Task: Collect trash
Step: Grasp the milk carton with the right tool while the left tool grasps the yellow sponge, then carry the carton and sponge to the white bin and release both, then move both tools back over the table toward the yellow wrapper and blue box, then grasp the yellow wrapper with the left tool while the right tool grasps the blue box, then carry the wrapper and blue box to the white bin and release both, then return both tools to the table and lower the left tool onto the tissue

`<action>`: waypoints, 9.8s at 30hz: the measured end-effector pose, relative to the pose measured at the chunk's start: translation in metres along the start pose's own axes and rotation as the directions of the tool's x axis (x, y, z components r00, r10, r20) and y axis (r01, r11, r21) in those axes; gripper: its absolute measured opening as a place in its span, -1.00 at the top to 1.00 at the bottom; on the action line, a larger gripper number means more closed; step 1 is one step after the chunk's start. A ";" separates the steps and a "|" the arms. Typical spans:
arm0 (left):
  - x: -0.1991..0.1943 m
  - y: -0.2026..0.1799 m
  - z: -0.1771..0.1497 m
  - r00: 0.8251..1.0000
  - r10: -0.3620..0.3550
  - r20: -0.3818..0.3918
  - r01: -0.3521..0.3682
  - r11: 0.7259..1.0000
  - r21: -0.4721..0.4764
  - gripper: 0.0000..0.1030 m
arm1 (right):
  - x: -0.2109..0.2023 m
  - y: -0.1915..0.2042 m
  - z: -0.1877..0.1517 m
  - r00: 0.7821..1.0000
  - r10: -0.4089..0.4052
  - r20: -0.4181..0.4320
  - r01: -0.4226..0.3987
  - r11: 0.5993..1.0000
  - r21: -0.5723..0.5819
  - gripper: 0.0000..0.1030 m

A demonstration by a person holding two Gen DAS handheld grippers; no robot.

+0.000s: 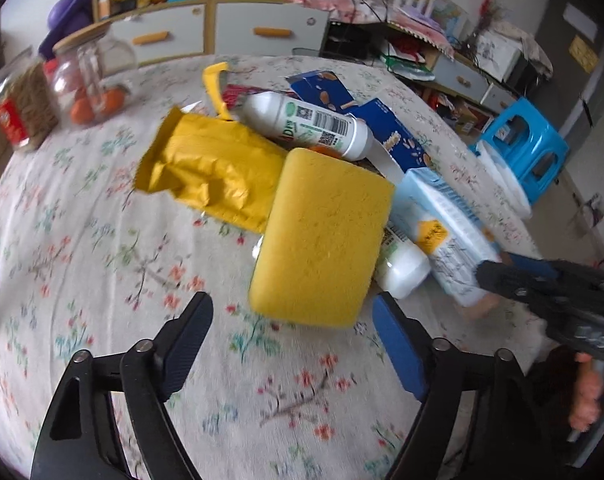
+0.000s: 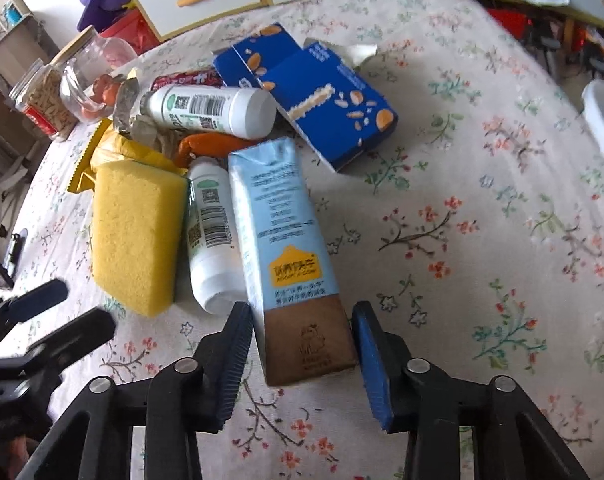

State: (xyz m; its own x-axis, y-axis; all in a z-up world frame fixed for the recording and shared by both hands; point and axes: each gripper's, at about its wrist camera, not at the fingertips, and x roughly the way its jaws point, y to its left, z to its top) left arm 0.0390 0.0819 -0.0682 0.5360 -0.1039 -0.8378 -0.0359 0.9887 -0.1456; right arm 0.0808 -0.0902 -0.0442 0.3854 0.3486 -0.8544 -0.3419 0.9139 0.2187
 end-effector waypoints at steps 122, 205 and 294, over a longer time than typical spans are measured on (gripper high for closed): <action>0.040 0.059 0.109 0.973 0.091 -0.210 -0.124 0.981 -0.148 -0.99 | -0.015 -0.101 0.121 0.991 -0.133 0.018 0.130 0.985 0.117 -0.57; -0.016 0.088 0.109 0.998 -0.065 -0.016 0.059 0.969 -0.238 0.28 | 0.098 -0.049 0.135 0.979 0.101 -0.175 -0.049 0.958 0.281 -1.00; 0.073 -0.209 0.180 0.989 -0.144 -0.043 0.149 0.979 0.140 -0.91 | -0.114 -0.332 0.057 0.953 -0.301 0.004 0.262 0.836 0.482 -0.99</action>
State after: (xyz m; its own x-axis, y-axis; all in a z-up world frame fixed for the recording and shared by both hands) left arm 0.2373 -0.1124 -0.0044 0.4985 -0.2502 -0.8300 0.1632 0.9674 -0.1937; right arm 0.1988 -0.4216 0.0073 0.4740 0.0577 -0.8786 0.2281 0.9557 0.1858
